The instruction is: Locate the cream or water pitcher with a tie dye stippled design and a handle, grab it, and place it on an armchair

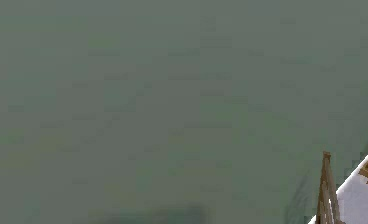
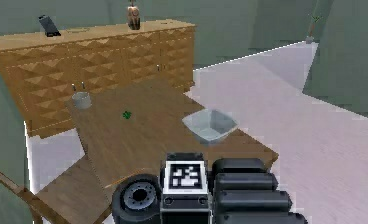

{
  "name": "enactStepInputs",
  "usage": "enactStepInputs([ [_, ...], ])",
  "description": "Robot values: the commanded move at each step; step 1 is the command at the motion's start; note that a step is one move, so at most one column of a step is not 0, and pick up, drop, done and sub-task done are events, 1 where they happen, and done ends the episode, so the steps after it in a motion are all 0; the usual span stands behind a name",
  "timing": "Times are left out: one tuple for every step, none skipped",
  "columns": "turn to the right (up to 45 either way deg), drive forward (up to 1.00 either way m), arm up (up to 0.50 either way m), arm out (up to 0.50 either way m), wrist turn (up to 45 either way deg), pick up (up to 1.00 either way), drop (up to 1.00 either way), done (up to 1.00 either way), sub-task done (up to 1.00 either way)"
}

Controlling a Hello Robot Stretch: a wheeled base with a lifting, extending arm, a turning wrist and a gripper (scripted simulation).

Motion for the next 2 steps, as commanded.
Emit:
enactStepInputs([
  [45.0, 0.00, 0.00, 0.00, 0.0, 0.00, 0.00, 0.00, 0.00],
  [45.0, 0.00, 0.00, 0.00, 0.0, 0.00, 0.00, 0.00, 0.00],
])
